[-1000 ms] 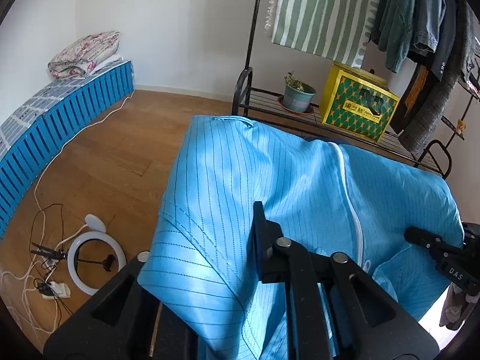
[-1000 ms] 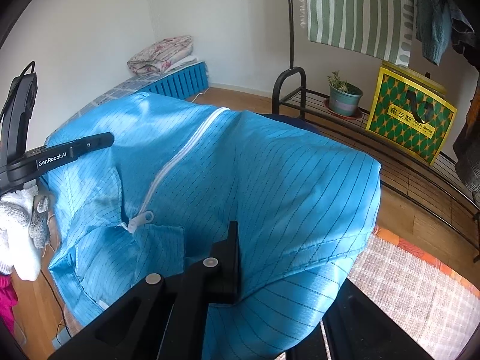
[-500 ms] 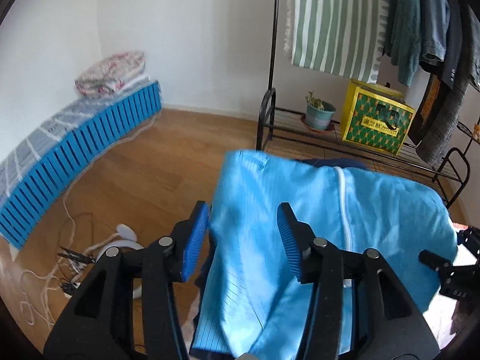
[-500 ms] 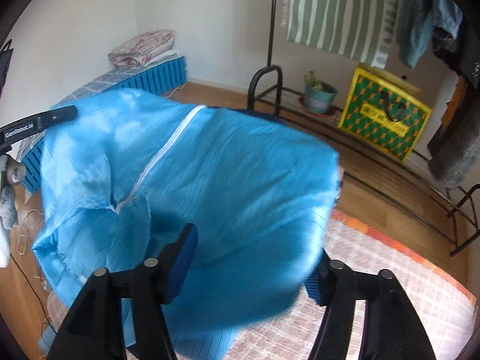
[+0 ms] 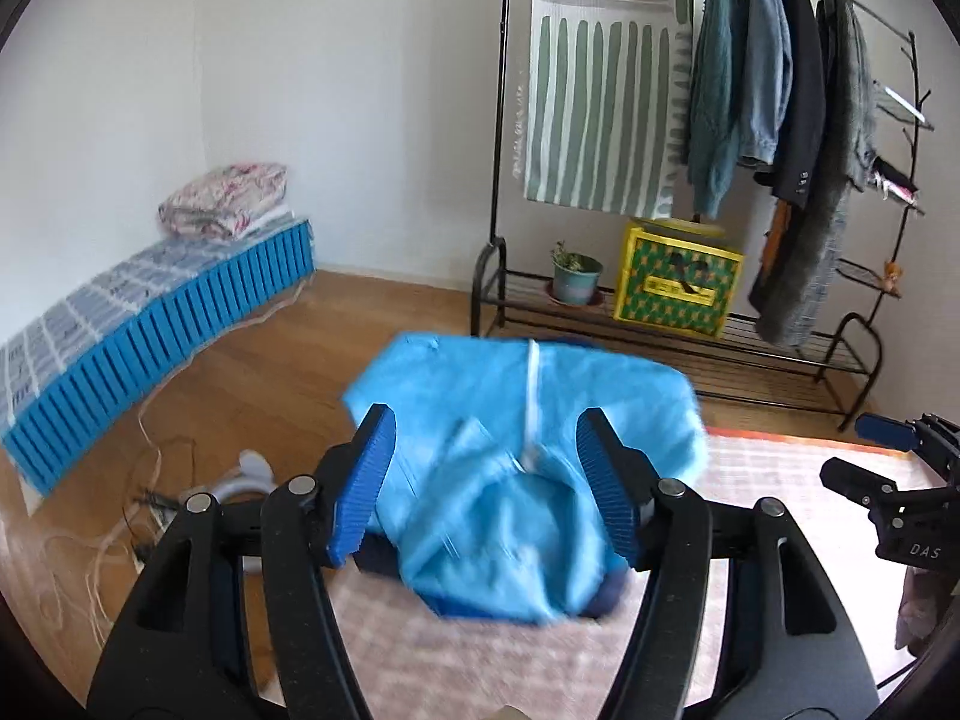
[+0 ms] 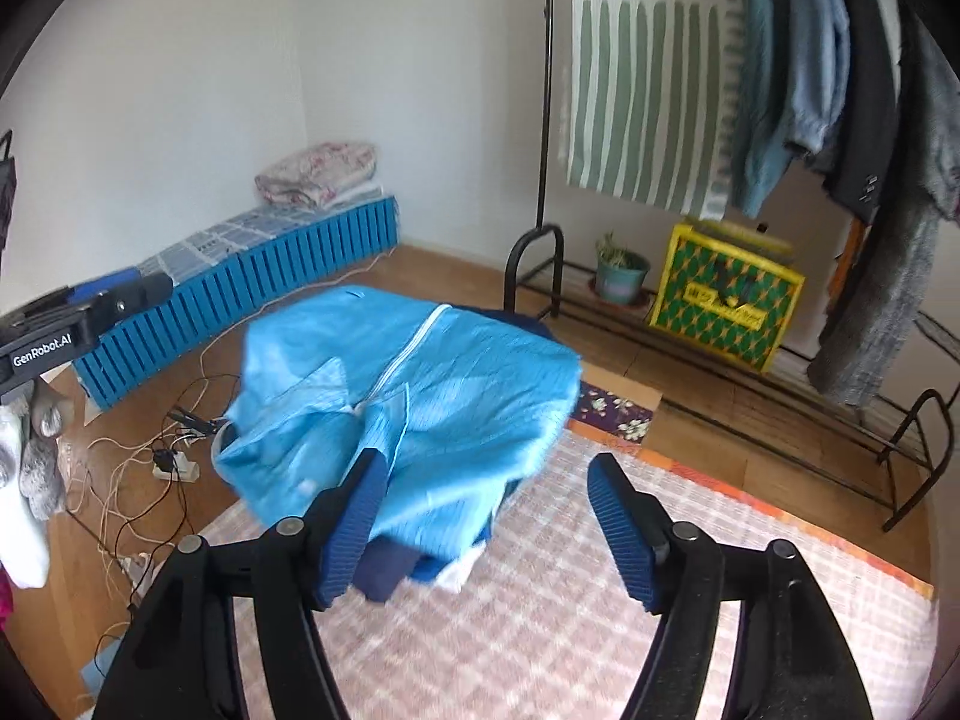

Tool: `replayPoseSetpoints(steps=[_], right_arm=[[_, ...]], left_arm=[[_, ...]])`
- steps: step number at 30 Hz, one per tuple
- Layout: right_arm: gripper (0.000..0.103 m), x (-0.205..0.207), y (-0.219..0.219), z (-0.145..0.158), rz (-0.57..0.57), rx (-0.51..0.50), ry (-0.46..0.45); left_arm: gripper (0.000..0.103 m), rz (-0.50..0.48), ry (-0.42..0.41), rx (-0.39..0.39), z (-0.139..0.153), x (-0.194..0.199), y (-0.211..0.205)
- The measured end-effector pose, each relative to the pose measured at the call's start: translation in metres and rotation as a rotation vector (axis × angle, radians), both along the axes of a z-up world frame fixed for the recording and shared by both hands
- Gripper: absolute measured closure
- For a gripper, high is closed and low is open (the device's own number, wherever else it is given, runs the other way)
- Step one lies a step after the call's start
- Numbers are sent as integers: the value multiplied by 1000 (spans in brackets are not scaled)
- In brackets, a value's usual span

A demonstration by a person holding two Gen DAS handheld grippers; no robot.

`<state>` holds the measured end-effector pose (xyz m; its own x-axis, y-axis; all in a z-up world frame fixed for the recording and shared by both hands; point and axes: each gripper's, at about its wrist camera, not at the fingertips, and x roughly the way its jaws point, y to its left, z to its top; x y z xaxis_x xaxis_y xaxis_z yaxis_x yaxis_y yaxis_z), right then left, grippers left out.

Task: Fold large clothes

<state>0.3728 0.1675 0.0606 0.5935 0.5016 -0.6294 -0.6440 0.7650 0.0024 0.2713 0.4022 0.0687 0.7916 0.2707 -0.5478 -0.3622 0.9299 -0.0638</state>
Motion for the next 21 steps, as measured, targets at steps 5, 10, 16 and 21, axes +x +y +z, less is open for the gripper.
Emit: replayPoseSetpoints(steps=[5, 10, 16, 21], right_arm=[[25, -56, -44, 16, 15, -2, -55], [20, -105, -90, 21, 3, 15, -86], [16, -145, -139, 14, -44, 31, -104], [15, -164, -171, -6, -108, -16, -108]], left_arm=[[21, 11, -35, 10, 10, -52, -41], [20, 8, -40, 8, 9, -104, -86], [11, -38, -44, -32, -7, -150, -136], [8, -56, -47, -38, -24, -169, -168]])
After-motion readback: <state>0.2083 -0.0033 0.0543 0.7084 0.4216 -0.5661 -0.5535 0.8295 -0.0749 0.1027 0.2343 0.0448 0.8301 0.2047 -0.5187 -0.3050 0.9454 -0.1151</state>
